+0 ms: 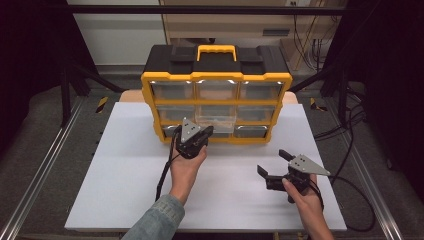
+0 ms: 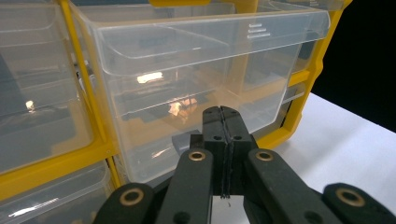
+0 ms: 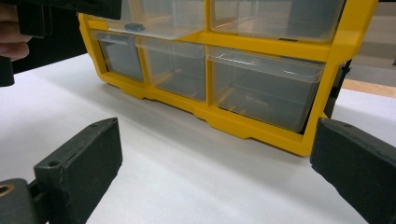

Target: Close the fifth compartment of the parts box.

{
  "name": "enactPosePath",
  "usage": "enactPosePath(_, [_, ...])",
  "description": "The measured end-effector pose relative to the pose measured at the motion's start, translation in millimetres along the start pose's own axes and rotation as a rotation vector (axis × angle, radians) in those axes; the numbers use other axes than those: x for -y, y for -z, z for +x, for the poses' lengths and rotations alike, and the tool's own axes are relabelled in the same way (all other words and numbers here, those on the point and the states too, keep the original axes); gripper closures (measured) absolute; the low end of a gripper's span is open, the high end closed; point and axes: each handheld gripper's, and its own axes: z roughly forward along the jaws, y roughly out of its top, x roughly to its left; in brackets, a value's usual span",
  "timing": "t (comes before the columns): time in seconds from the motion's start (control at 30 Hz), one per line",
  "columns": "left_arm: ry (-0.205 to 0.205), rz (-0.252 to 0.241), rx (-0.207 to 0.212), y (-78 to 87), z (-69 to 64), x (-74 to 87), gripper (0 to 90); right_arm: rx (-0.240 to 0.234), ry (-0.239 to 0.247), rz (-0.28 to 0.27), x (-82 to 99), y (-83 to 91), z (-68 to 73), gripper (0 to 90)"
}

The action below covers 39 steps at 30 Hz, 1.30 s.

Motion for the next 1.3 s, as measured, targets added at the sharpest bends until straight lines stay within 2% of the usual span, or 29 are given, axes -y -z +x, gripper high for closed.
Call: enactPosePath(1.3, [-0.007,0.014,-0.016,-4.0,4.4,-6.9,89.8,0.007,-0.013,0.010,0.3,-0.7,-0.9,2.8])
